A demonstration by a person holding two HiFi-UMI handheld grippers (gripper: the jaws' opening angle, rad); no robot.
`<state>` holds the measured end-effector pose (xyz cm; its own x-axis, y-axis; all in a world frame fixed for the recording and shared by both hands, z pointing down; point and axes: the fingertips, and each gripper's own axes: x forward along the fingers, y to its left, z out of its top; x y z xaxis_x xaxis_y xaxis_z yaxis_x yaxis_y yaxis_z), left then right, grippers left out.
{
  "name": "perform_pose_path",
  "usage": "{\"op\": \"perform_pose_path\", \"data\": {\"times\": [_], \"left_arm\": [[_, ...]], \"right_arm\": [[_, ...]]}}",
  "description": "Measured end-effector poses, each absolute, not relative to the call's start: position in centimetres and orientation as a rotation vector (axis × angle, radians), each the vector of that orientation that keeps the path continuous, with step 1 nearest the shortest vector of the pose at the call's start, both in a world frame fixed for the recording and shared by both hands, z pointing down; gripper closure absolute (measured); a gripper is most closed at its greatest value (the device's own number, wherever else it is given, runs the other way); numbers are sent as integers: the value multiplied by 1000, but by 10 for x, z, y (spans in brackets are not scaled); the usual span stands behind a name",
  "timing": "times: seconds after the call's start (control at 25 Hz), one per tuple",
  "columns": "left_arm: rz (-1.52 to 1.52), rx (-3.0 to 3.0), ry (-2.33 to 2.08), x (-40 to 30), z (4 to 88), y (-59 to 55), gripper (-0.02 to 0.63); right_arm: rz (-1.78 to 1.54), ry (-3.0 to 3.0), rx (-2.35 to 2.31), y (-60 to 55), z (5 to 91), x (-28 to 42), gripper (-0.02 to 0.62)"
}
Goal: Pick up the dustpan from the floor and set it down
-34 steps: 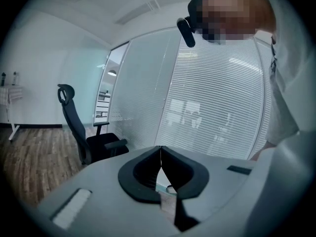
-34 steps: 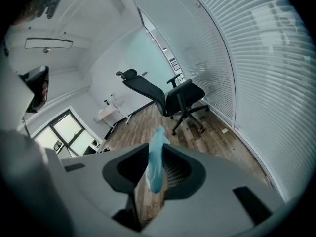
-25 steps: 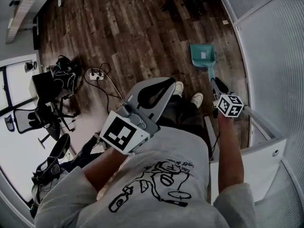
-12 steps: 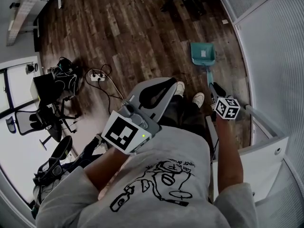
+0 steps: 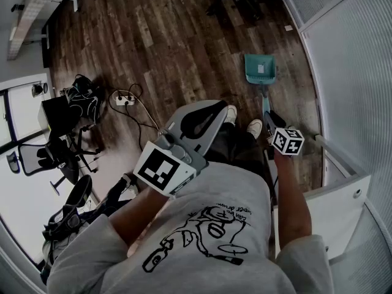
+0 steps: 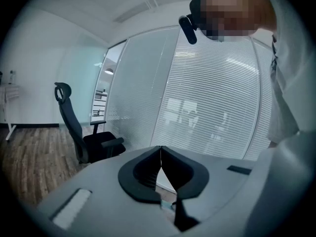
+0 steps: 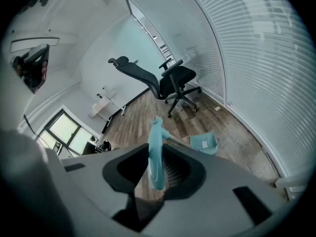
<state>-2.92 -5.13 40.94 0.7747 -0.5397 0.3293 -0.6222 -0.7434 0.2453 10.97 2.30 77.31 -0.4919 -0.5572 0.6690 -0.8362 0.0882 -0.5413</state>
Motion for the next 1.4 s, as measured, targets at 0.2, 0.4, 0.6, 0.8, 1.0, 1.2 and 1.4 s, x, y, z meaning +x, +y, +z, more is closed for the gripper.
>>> {"op": "perform_pose_path", "data": {"times": [0.2, 0.4, 0.6, 0.8, 1.0, 1.2, 1.4], "left_arm": [[327, 2638, -891, -30, 403, -53, 604], [299, 2657, -890, -26, 394, -55, 604], [268, 2684, -894, -23, 382, -56, 604], [239, 2704, -900, -20, 368, -60, 604], [211, 2722, -911, -18, 350, -62, 604], [178, 2747, -918, -13, 336, -68, 604], [150, 2774, -902, 0, 324, -69, 604]], "right_arm": [[1365, -2046, 1391, 21, 772, 114, 514], [1356, -2025, 1394, 21, 765, 124, 514], [1307, -2049, 1426, 17, 742, 133, 514], [1175, -2120, 1471, 0, 685, 141, 514], [1083, -2167, 1555, -16, 610, 151, 515], [913, -2218, 1642, -35, 529, 162, 525], [670, -2267, 1660, -44, 452, 165, 535]]}}
